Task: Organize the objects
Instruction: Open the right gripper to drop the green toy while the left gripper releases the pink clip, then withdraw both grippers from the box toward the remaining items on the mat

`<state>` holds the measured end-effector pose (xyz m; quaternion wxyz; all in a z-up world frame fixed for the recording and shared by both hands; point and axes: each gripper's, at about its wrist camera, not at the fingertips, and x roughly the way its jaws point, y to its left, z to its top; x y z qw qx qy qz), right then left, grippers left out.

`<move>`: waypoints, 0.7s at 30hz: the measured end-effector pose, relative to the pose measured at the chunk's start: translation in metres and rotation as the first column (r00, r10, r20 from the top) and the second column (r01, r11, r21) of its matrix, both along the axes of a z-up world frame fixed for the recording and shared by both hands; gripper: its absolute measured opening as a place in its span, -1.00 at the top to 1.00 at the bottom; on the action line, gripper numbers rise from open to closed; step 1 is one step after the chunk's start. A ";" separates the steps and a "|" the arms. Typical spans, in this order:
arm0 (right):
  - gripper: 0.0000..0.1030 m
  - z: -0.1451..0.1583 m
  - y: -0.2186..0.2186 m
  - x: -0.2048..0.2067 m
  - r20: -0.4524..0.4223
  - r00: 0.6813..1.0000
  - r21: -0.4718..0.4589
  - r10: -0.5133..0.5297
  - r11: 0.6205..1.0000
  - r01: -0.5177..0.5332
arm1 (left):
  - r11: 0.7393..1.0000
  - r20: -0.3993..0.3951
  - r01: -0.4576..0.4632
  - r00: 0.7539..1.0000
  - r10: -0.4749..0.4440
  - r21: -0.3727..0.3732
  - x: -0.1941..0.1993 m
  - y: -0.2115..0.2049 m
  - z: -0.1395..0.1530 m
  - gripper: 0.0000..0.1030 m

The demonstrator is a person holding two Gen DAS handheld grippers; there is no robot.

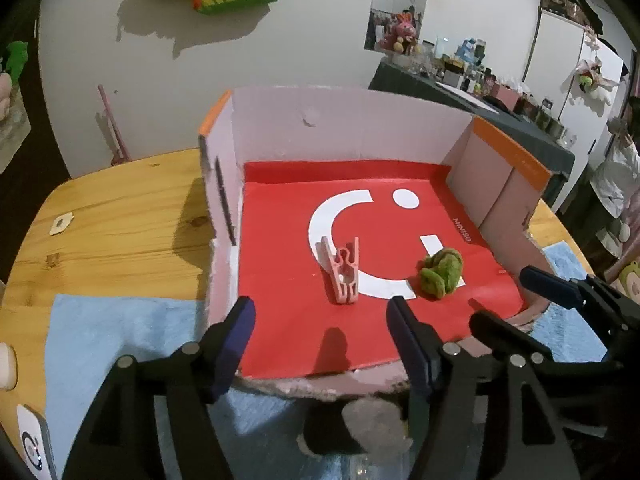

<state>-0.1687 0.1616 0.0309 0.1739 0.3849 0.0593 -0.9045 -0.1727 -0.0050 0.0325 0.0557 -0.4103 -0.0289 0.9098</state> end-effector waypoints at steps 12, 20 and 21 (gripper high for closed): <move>-0.63 0.015 0.007 0.033 -0.055 0.998 -0.015 0.000 1.000 -0.001 | 1.000 -0.053 -0.017 0.998 0.017 -0.001 0.033 -0.006 0.014 -0.69; -0.75 0.020 0.011 0.054 -0.076 0.997 -0.019 -0.008 1.000 0.007 | 0.999 -0.074 -0.031 0.997 0.032 0.003 0.053 -0.009 0.017 -0.90; -0.76 0.021 0.012 0.057 -0.079 0.997 -0.020 -0.008 1.000 0.007 | 0.999 -0.076 -0.034 0.997 0.034 0.006 0.055 -0.010 0.018 -0.92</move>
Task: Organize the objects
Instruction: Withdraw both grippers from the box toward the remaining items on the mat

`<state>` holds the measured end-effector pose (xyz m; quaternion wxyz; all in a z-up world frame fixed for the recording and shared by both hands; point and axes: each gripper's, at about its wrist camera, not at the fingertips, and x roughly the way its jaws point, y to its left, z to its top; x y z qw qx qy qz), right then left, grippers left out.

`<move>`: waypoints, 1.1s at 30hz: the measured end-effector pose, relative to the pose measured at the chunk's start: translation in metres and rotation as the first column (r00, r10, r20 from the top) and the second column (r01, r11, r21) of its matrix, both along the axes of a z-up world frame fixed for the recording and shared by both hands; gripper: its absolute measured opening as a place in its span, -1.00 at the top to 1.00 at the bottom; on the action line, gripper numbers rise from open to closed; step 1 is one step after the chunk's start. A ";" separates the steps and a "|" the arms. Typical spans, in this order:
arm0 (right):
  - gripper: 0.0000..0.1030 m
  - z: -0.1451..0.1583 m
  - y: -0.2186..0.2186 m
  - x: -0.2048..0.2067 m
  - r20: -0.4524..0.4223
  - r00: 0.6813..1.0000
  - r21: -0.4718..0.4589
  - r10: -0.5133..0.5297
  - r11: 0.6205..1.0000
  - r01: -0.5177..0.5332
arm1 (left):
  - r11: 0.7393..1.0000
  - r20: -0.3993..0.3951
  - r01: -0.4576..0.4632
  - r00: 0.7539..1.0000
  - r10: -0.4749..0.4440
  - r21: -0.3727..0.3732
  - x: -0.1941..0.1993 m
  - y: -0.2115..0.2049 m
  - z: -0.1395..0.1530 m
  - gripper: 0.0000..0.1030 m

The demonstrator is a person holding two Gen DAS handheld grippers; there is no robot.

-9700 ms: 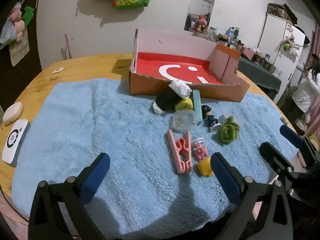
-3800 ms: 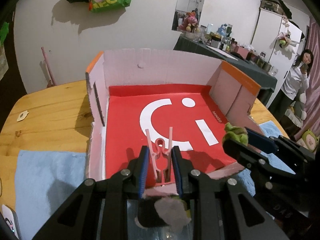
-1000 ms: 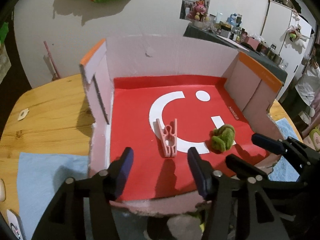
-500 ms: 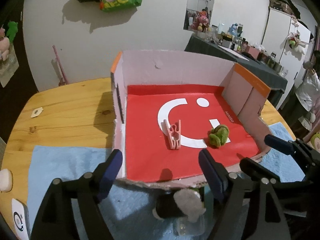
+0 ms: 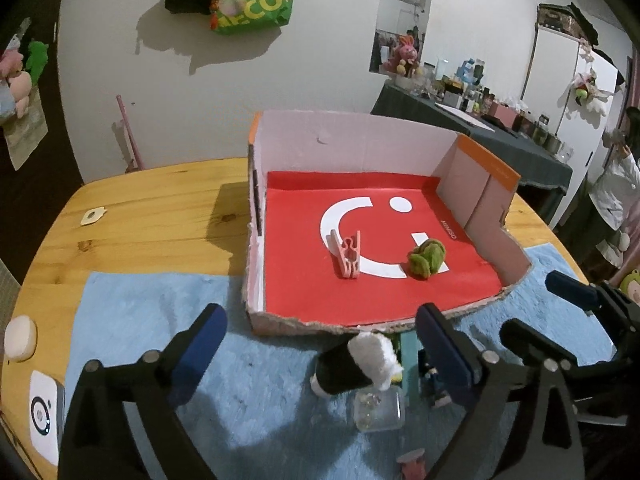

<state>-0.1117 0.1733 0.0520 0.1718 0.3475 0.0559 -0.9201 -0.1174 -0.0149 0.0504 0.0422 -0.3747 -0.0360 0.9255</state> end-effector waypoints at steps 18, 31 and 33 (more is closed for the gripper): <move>-0.92 -0.003 0.009 0.043 -0.032 0.999 0.005 -0.010 1.000 0.011 | 1.000 0.001 0.012 1.000 -0.012 0.007 0.036 -0.002 -0.009 -1.00; -0.40 -0.024 0.011 0.055 -0.004 1.000 0.018 -0.015 1.000 0.015 | 0.998 0.035 0.049 0.998 -0.051 0.043 0.050 0.002 -0.032 -0.75; -0.26 -0.029 0.012 0.052 0.010 1.000 0.019 -0.014 1.000 0.014 | 0.997 0.046 0.064 0.997 -0.067 0.048 0.050 0.005 -0.037 -0.64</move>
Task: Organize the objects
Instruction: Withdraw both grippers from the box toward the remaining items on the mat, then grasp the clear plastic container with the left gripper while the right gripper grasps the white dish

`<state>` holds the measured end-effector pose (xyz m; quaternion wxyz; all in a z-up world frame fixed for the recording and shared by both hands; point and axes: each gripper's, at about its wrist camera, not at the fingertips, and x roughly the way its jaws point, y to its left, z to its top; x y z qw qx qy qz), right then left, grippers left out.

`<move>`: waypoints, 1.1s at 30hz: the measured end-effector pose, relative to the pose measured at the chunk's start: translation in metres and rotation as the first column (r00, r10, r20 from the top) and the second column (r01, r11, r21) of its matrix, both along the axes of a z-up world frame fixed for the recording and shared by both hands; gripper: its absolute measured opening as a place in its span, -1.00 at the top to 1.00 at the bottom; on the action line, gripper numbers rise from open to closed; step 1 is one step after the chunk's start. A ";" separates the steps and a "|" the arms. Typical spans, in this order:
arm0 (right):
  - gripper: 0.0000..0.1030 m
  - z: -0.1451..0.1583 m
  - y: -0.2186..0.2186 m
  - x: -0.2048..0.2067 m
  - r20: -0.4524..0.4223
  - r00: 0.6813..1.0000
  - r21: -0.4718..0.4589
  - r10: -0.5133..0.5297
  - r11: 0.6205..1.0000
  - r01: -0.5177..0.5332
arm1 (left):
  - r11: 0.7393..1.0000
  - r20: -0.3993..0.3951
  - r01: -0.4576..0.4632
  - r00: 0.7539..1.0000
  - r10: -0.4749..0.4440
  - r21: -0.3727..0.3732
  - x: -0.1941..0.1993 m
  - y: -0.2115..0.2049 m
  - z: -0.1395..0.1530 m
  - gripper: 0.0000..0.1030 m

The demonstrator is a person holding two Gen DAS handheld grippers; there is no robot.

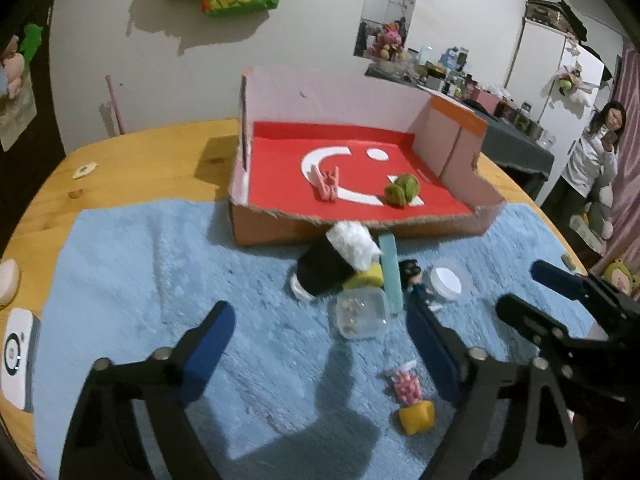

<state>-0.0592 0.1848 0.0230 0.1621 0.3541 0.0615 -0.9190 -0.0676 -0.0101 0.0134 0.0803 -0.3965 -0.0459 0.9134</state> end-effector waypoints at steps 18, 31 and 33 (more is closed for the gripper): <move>-0.08 -0.035 -0.006 -0.033 0.081 0.997 0.011 0.013 1.000 -0.014 | 0.998 0.063 0.060 0.996 -0.060 -0.004 -0.014 0.018 -0.027 -0.15; 0.24 -0.040 -0.019 -0.048 0.095 0.995 0.011 0.040 0.999 -0.042 | 0.997 0.056 0.075 0.996 -0.076 0.021 -0.019 0.017 -0.027 0.18; 0.24 -0.040 -0.020 -0.048 0.096 0.994 0.011 0.045 0.999 -0.046 | 0.996 0.054 0.077 0.995 -0.079 0.037 -0.018 0.016 -0.027 0.19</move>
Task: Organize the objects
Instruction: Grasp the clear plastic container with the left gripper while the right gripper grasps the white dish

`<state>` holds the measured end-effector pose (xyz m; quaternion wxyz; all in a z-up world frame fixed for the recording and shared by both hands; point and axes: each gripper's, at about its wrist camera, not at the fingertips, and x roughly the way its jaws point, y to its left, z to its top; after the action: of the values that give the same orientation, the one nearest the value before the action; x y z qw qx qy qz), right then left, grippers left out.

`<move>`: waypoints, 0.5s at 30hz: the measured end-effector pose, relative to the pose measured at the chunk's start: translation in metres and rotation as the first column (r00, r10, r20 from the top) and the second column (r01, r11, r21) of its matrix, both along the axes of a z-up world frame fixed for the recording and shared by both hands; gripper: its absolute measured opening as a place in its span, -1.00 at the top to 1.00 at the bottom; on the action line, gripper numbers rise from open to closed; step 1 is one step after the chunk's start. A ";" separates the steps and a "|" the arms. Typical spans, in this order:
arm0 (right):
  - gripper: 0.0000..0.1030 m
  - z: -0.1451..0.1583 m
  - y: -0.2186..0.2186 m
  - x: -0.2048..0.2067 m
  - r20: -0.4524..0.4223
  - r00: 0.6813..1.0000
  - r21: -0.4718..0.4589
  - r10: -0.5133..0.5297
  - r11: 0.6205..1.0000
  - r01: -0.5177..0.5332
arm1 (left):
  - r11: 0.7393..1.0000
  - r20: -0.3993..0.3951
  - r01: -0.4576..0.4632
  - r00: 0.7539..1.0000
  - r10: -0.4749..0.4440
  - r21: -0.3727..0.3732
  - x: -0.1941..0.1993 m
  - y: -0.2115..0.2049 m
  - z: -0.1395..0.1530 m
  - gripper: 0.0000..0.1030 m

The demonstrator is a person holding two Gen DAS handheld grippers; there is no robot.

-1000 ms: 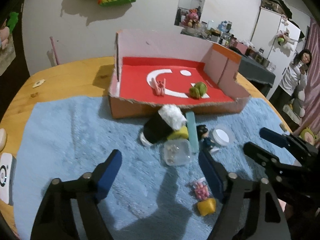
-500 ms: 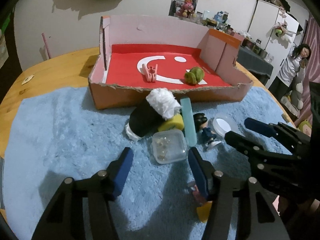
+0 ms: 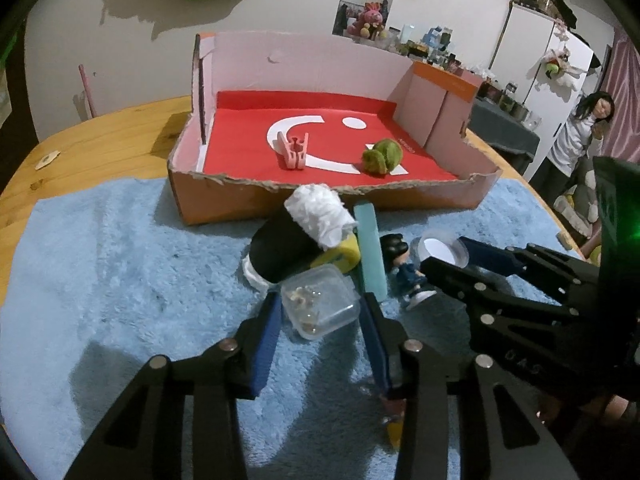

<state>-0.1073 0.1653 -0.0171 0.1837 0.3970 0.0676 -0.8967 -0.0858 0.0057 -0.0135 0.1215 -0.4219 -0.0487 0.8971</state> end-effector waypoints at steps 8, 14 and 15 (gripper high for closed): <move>0.25 0.006 0.001 0.007 -0.014 1.000 -0.020 0.002 1.000 -0.003 | 1.000 -0.008 0.000 1.000 0.001 0.014 0.005 -0.002 0.003 0.19; 0.25 0.014 -0.001 0.016 -0.031 0.999 -0.026 0.012 1.000 -0.013 | 1.000 -0.021 -0.005 1.000 0.005 0.020 0.010 -0.004 0.008 0.19; 0.25 0.016 -0.001 0.017 -0.034 0.999 -0.027 0.014 1.000 -0.015 | 1.000 -0.024 -0.005 1.000 0.006 0.022 0.011 -0.004 0.009 0.19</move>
<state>-0.0901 0.1639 -0.0013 0.1943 0.3789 0.0611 -0.9027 -0.0750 0.0018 -0.0047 0.1241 -0.4097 -0.0582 0.9019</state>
